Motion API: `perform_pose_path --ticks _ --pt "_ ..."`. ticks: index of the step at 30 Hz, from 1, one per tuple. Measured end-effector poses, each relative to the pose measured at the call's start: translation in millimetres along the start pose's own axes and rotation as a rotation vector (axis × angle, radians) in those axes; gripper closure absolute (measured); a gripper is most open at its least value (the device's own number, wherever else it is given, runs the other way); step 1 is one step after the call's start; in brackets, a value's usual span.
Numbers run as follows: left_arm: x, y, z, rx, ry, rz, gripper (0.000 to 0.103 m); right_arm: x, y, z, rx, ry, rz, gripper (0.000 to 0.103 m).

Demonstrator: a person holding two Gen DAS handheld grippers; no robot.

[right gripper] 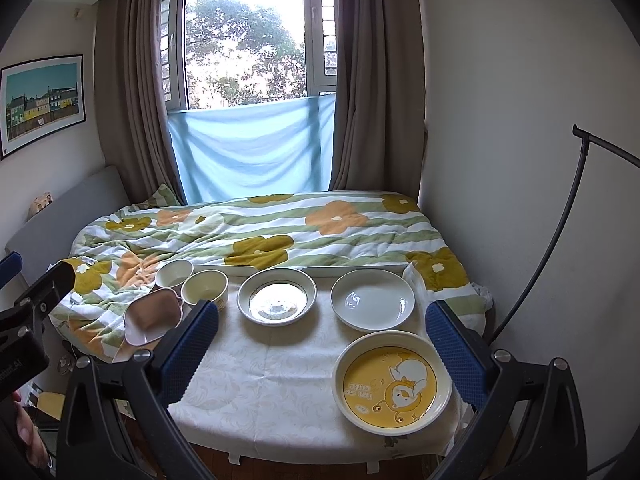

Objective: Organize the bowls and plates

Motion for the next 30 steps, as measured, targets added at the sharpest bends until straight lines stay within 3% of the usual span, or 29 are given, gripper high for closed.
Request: perform_pose_path --ticks 30 --pt "4.2 1.9 -2.0 -0.010 -0.006 -0.011 0.000 2.2 1.6 -1.1 0.001 0.000 -0.002 0.000"
Point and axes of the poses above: each gripper's, at about its wrist camera, not at the fingertips, and z roughly the way its jaws point, x to its left, y to its top, the point moved 9 cm from there along z, roughly the way its jaws point, and after that the axes turned 6 degrees about -x, right-handed, at the moved point
